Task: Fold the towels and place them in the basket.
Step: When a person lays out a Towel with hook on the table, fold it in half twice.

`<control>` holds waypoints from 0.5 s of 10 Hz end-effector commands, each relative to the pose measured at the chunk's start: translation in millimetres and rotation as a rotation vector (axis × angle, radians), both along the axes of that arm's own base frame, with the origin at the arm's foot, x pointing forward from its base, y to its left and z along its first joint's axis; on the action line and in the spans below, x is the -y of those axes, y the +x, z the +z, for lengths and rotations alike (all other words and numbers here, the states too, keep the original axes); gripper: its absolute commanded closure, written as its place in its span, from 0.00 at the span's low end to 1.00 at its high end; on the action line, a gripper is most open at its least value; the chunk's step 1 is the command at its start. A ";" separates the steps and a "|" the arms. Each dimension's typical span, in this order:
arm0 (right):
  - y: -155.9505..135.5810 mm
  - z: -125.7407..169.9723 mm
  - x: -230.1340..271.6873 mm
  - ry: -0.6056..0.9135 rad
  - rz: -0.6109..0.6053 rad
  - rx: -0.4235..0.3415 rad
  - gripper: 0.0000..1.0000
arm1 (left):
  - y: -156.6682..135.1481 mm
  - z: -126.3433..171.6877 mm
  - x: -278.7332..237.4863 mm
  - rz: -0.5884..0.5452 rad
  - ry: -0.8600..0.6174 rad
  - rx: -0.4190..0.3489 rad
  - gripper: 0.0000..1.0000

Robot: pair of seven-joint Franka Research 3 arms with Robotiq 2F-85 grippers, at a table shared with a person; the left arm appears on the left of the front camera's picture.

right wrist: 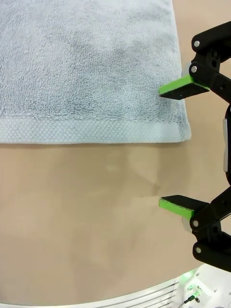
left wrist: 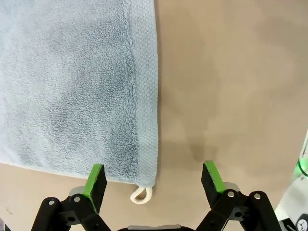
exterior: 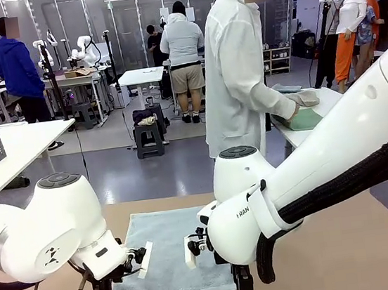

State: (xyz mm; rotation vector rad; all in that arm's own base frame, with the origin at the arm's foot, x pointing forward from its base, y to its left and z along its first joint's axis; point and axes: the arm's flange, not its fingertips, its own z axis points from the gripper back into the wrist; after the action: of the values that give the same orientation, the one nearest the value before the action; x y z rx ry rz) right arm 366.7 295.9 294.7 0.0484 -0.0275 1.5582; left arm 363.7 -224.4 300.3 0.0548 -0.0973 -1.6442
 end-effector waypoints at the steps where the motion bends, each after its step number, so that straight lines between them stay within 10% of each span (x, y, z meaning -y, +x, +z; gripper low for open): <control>1: 1.4 -6.1 -1.3 0.006 -0.025 0.017 0.00 | 1.6 -8.4 -7.0 -0.011 -0.024 0.010 0.00; 4: 3.7 -9.4 -0.2 0.005 -0.027 0.011 0.00 | 4.1 -12.3 -9.1 0.012 -0.025 0.006 0.00; 5: 6.4 -9.8 0.6 0.009 -0.033 0.012 0.20 | 6.5 -12.6 -8.9 0.022 -0.022 0.013 0.20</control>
State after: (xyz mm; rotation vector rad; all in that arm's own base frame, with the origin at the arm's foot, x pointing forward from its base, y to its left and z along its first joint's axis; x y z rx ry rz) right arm 369.9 293.7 288.0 0.0532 -0.0278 1.5491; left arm 369.1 -218.2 291.0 0.0489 -0.0957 -1.6275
